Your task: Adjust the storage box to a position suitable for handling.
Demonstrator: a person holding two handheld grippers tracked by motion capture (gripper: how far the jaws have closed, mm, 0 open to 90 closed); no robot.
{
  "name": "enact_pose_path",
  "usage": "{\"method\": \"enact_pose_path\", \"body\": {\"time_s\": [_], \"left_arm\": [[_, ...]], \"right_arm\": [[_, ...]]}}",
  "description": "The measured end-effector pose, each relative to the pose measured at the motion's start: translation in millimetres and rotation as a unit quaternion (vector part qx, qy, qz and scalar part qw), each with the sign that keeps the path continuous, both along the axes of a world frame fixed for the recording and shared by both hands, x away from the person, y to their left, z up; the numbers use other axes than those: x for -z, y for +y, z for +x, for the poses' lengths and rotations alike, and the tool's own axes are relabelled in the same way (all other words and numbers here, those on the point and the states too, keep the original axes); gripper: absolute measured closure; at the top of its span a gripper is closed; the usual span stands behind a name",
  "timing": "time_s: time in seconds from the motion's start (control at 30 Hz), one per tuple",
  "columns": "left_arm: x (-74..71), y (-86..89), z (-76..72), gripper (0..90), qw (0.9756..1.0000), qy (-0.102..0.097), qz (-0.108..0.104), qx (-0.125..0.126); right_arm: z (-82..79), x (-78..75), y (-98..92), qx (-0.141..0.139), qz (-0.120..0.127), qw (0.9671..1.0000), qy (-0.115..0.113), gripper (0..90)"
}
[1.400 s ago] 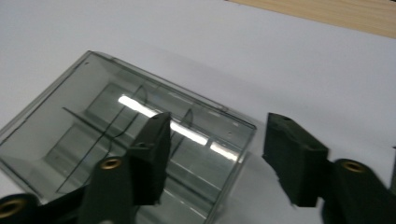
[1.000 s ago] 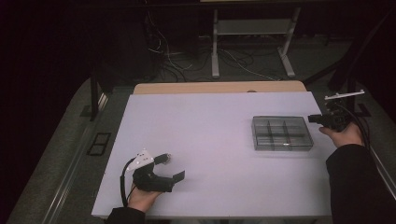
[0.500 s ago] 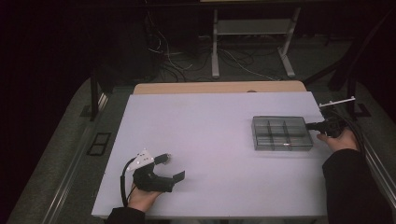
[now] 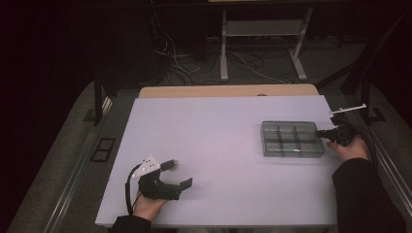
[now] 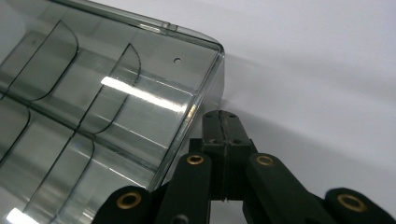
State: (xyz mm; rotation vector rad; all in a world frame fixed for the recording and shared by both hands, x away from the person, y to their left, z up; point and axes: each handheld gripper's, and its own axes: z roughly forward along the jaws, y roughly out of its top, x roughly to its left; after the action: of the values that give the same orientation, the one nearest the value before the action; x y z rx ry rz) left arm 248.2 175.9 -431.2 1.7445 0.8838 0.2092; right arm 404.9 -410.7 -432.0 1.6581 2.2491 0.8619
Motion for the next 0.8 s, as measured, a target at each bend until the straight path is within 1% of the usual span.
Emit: {"method": "enact_pose_path", "body": {"time_s": [0.07, 0.1, 0.17, 0.2, 0.3, 0.33, 0.43, 0.47, 0.5, 0.6, 0.7, 0.73, 0.8], "left_arm": [[0.1, 0.0, -0.1, 0.0, 1.0, 0.001, -0.001, -0.001], [0.1, 0.0, -0.2, 0.0, 1.0, 0.001, -0.001, -0.001], [0.1, 0.4, -0.4, 0.0, 1.0, 0.001, 0.0, -0.001], [0.0, 0.5, -0.4, 0.0, 1.0, 0.0, 0.0, -0.001], [-0.1, 0.8, -0.4, 0.0, 1.0, 0.0, -0.003, -0.002], [0.0, 0.9, -0.3, 0.0, 1.0, 0.0, -0.004, -0.002], [0.0, 0.9, -0.3, 0.0, 1.0, 0.0, -0.004, -0.002], [0.0, 1.0, -0.2, 0.0, 1.0, 0.001, -0.004, -0.002], [0.1, 0.9, -0.2, 0.0, 1.0, 0.001, -0.004, -0.002], [0.2, 0.6, -0.1, 0.0, 1.0, 0.0, -0.003, -0.002], [0.3, 0.4, 0.0, 0.0, 1.0, 0.001, -0.003, -0.001], [0.4, 0.3, 0.0, 0.0, 1.0, 0.001, -0.002, -0.001], [0.3, 0.5, 0.1, 0.0, 1.0, 0.0, -0.002, -0.001]], "right_arm": [[-0.9, 0.6, 2.0, -0.004, 0.001, 1.0, -0.003, 89.4], [-2.6, 1.8, 6.0, -0.007, 0.003, 1.0, -0.005, 89.4], [-3.2, 1.9, 8.0, -0.006, 0.004, 1.0, -0.004, 89.5], [-3.6, 1.6, 12.2, -0.01, 0.005, 0.9999, -0.002, 89.4], [-3.7, 1.2, 16.8, -0.016, 0.0, 0.9999, -0.005, 89.5], [-4.3, 1.1, 22.6, -0.017, 0.004, 0.9999, -0.002, 89.4], [-5.1, 1.5, 27.2, -0.018, 0.007, 0.9998, -0.002, 89.4], [-6.4, 2.3, 31.5, -0.019, 0.01, 0.9997, -0.007, 89.4], [-8.1, 2.3, 34.3, -0.018, 0.014, 0.9997, -0.004, 89.4], [-11.7, 4.3, 40.0, -0.023, 0.024, 0.9994, -0.01, 89.4], [-15.3, 5.7, 43.6, -0.025, 0.031, 0.9991, -0.012, 89.4], [-16.5, 6.0, 44.9, -0.023, 0.034, 0.9991, -0.01, 89.4], [-19.0, 6.1, 47.5, -0.025, 0.032, 0.9991, -0.012, 89.4]]}}
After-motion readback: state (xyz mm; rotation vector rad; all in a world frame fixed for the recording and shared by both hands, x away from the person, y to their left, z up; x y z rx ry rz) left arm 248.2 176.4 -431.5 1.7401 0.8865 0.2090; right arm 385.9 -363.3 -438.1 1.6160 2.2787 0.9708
